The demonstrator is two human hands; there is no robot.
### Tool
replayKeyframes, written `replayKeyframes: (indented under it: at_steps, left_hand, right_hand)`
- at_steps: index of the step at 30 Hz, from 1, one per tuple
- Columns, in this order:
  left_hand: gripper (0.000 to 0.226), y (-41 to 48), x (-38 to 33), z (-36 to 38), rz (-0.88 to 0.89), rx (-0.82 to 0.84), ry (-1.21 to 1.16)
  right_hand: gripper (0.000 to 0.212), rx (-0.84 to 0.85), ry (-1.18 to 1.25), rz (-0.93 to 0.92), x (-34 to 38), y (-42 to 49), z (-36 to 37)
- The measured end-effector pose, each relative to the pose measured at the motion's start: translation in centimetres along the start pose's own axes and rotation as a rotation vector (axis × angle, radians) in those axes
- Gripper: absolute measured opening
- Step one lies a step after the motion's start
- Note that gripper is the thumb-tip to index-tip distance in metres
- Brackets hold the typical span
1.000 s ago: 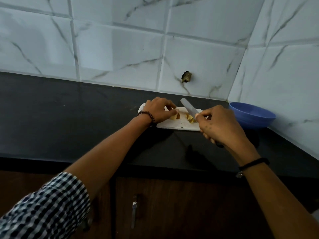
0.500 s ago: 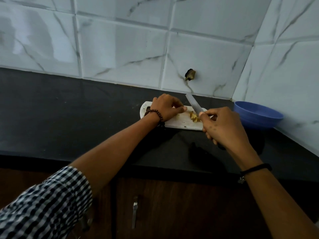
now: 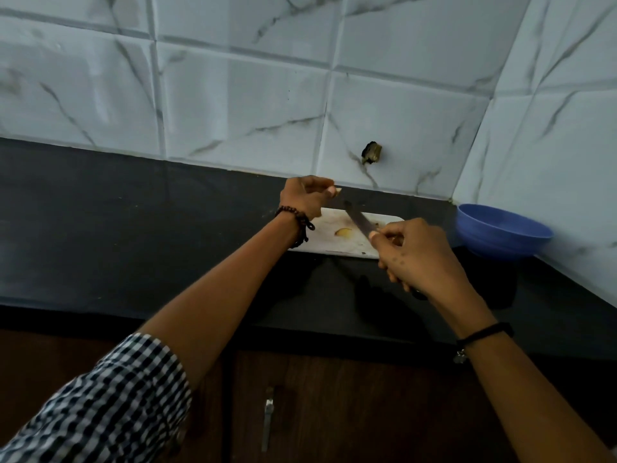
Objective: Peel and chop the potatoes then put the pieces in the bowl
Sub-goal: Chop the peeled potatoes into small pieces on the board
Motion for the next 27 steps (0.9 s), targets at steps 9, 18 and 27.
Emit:
replayKeyframes:
  at_steps: [9,18,27]
  left_hand:
    - [0.021,-0.2,0.8,-0.8,-0.038,0.029,0.012]
    - [0.025,-1.2,-0.1,1.2,0.15,0.27,0.349]
    - [0.02,-2.2,-1.2,2.5,0.337,0.437,0.596]
  right_hand:
    - [0.017,0.082,-0.171,0.076,-2.2,0.3,0.1]
    - [0.027,-0.039,-0.05,0.12,-3.9,0.4,-1.3]
    - [0.025,-0.059,0.028,0.072,-2.3,0.6,0.5]
Point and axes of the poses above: each hand's wrist, its own y-axis towards the middle knuckle, its own z-axis out of the palm, x = y × z, the point moved 7 cm from there along y, towards the middle knuckle, and after that the axes turned 5 degrees about z, right-handed, at the moved point
